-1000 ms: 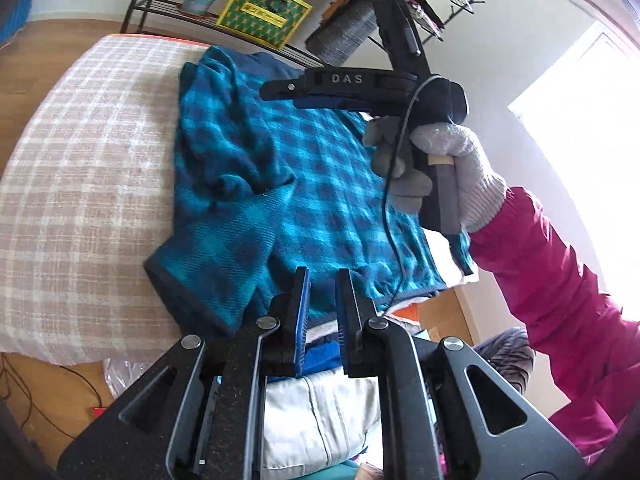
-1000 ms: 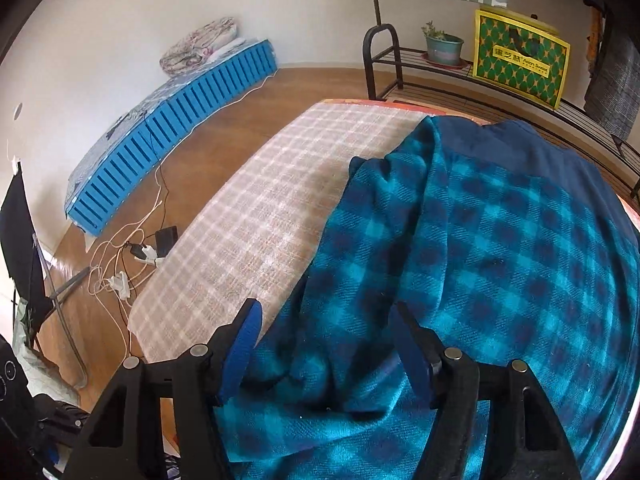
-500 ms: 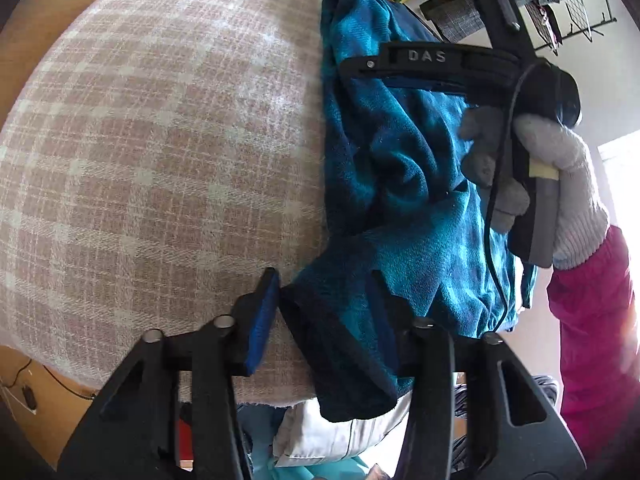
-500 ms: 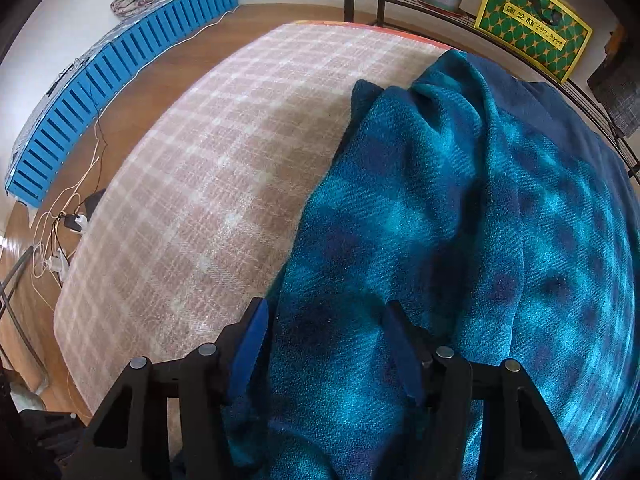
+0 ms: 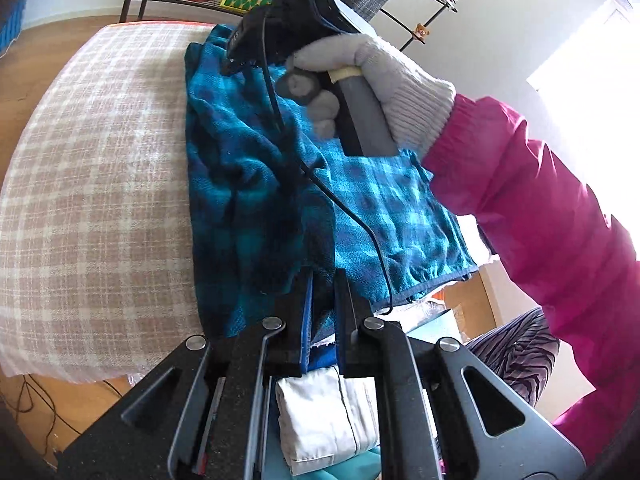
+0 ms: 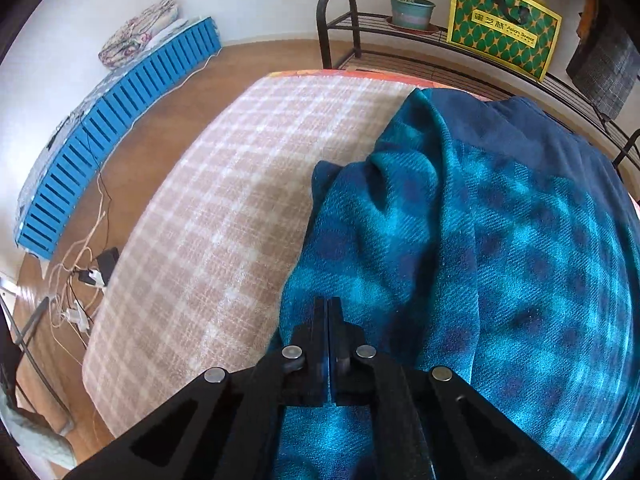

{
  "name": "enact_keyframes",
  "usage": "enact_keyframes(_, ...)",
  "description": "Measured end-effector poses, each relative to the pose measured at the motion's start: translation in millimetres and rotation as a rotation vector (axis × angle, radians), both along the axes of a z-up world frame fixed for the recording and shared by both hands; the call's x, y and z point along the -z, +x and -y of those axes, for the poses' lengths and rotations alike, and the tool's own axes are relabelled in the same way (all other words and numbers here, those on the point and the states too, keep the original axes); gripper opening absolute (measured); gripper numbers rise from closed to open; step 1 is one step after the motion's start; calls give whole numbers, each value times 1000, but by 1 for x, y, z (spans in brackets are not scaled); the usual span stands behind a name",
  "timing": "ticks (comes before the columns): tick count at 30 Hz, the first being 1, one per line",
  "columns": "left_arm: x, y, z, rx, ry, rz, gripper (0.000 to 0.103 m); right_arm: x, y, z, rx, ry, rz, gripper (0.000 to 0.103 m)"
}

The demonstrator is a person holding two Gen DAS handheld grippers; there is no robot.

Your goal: Fold large clothes

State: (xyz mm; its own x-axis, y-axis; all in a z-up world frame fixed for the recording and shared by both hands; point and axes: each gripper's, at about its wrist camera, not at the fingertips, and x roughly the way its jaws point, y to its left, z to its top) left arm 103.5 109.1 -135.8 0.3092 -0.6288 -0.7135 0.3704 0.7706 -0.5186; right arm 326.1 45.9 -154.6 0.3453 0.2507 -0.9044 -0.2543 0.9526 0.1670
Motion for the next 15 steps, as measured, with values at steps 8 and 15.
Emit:
enact_keyframes(8,-5,-12,36,123,-68,-34,39,10,-12,-28,-183,-86,-68,40)
enact_keyframes(15,46,18,9,-99,87,-164,39,41,-21,-42,-196,-203,-74,35)
